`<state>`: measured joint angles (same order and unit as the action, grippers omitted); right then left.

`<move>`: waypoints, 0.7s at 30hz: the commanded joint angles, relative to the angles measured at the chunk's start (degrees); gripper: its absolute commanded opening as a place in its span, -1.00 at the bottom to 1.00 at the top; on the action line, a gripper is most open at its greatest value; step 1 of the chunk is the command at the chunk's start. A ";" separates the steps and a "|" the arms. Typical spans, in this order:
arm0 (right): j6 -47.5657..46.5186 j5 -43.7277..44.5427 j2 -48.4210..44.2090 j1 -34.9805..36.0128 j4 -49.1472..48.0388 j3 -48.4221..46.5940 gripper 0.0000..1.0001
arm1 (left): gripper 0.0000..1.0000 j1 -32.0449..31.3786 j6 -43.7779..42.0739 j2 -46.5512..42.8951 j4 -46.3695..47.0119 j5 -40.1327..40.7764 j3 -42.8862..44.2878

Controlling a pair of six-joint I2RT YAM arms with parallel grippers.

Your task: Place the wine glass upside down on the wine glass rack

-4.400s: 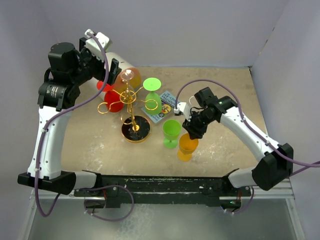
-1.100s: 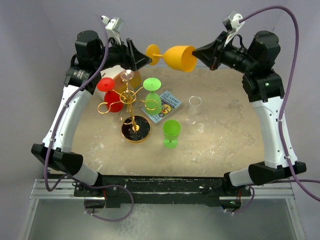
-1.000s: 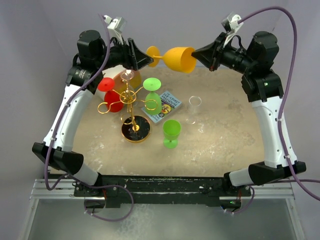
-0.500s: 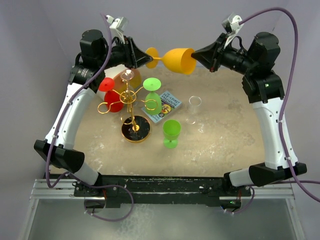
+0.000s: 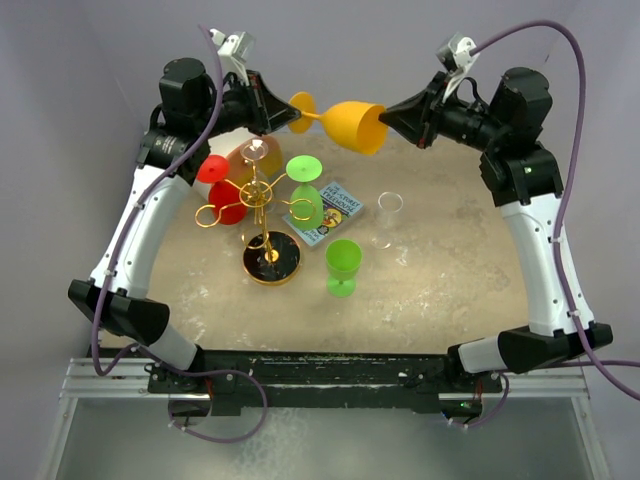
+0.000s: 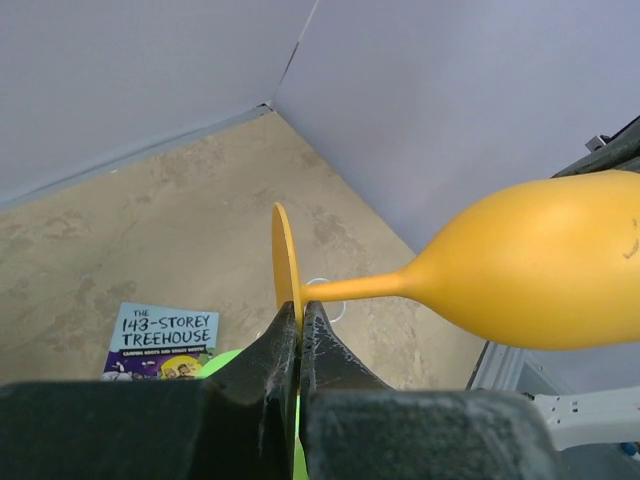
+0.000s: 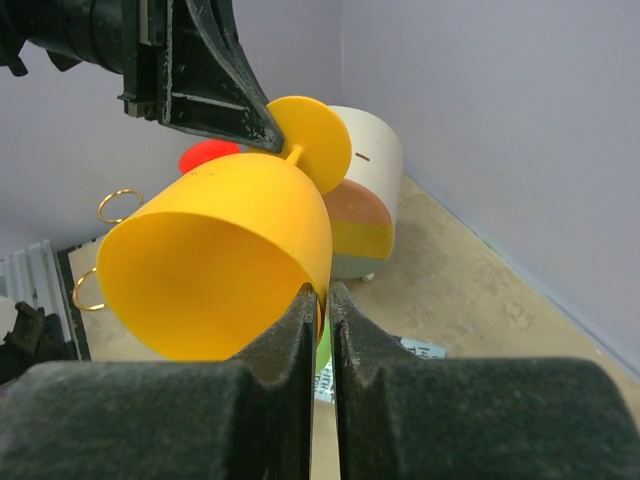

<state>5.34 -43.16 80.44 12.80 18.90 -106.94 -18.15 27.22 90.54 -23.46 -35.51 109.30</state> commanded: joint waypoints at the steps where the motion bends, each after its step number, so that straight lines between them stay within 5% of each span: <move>1: -1.57 -3.24 -2.12 0.12 -2.56 1.02 -0.70 | -1.00 -0.10 -1.83 -1.14 1.42 0.78 3.00; 13: -4.11 -4.66 -2.78 0.12 -0.40 0.84 0.05 | -1.00 1.72 -1.69 -2.80 0.63 1.05 3.24; 21: -9.84 -0.22 -4.31 -0.29 6.03 -4.16 0.51 | -1.00 2.51 -13.07 -6.91 -4.40 8.27 5.37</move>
<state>-0.51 -45.52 79.15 12.78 22.81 -106.85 -16.05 21.74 88.92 -27.14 -31.73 110.30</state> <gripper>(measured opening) 0.722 0.011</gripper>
